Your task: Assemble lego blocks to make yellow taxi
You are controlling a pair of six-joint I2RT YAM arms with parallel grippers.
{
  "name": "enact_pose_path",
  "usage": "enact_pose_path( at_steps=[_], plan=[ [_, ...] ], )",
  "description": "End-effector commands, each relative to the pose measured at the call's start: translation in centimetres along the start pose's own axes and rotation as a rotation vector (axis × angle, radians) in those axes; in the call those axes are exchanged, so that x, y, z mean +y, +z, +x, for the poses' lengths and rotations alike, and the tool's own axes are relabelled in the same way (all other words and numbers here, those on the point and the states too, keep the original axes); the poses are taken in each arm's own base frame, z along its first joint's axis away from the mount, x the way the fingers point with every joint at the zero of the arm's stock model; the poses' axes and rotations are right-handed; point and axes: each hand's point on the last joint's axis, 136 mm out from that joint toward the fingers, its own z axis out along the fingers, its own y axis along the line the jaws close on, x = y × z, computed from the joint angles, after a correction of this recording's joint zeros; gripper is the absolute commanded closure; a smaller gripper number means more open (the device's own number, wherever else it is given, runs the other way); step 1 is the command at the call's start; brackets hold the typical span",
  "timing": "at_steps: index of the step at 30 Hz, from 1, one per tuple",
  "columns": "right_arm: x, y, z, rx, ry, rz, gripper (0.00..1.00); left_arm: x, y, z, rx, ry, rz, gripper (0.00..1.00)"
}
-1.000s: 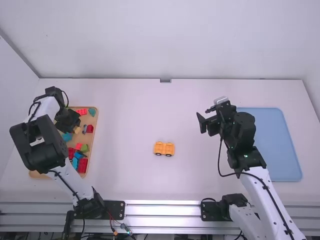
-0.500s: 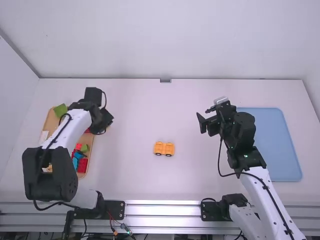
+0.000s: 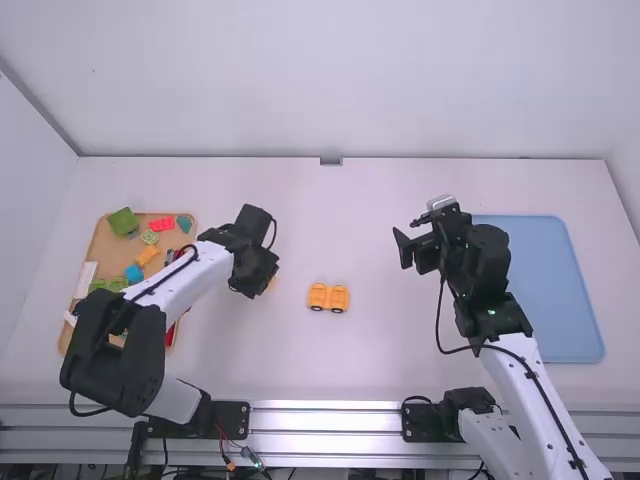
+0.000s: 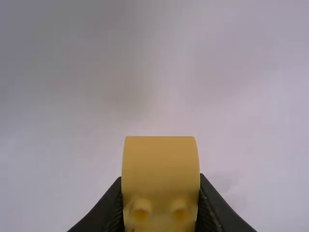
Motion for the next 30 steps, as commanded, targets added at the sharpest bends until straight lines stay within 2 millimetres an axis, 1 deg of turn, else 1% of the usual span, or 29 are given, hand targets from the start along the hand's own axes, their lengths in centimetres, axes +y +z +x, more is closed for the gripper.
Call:
enact_pose_path(
  at_steps=[1, 3, 6, 8, 11, 13, 14, 18, 22, 26, 30],
  plan=[
    [-0.1, -0.5, -1.7, -0.040, -0.005, 0.002, 0.01, 0.3, 0.9, 0.3, -0.055, -0.180, -0.041, 0.98],
    [-0.1, -0.5, -1.6, -0.038, -0.004, 0.002, 0.01, 0.2, 2.2, 1.1, -0.057, -0.202, -0.084, 0.98],
    [-0.1, -0.5, -1.5, -0.034, -0.003, 0.001, 0.01, 0.4, 3.2, 2.0, -0.027, -0.234, -0.151, 0.98],
    [-0.1, -0.5, -1.5, -0.033, -0.002, 0.001, 0.01, 0.6, 3.5, 2.4, -0.009, -0.251, -0.186, 0.98],
    [-0.1, -0.5, -1.5, -0.031, -0.005, 0.001, 0.01, 0.3, 4.3, 2.4, -0.005, -0.257, -0.228, 0.98],
    [-0.1, -0.5, -1.5, -0.031, -0.005, 0.000, 0.02, 0.2, 4.8, 2.4, -0.015, -0.331, -0.241, 0.98],
    [-0.1, -0.5, -1.5, -0.031, -0.005, 0.000, 0.01, 0.3, 4.9, 2.5, -0.018, -0.366, -0.244, 0.98],
    [-0.1, -0.5, -1.5, -0.031, -0.005, 0.000, 0.01, 0.5, 5.5, 2.9, -0.021, -0.396, -0.243, 0.98],
    [-0.1, -0.5, -1.4, -0.031, -0.005, 0.001, 0.01, 1.5, 5.4, 2.5, -0.055, -0.523, -0.282, 0.95],
    [-0.1, -0.5, -1.4, -0.030, -0.004, 0.001, 0.01, 1.6, 5.6, 2.9, -0.033, -0.538, -0.287, 0.92],
    [0.0, -0.5, -1.4, -0.027, -0.004, 0.000, 0.01, 1.6, 6.3, 3.0, -0.024, -0.538, -0.265, 0.92]
  ],
)
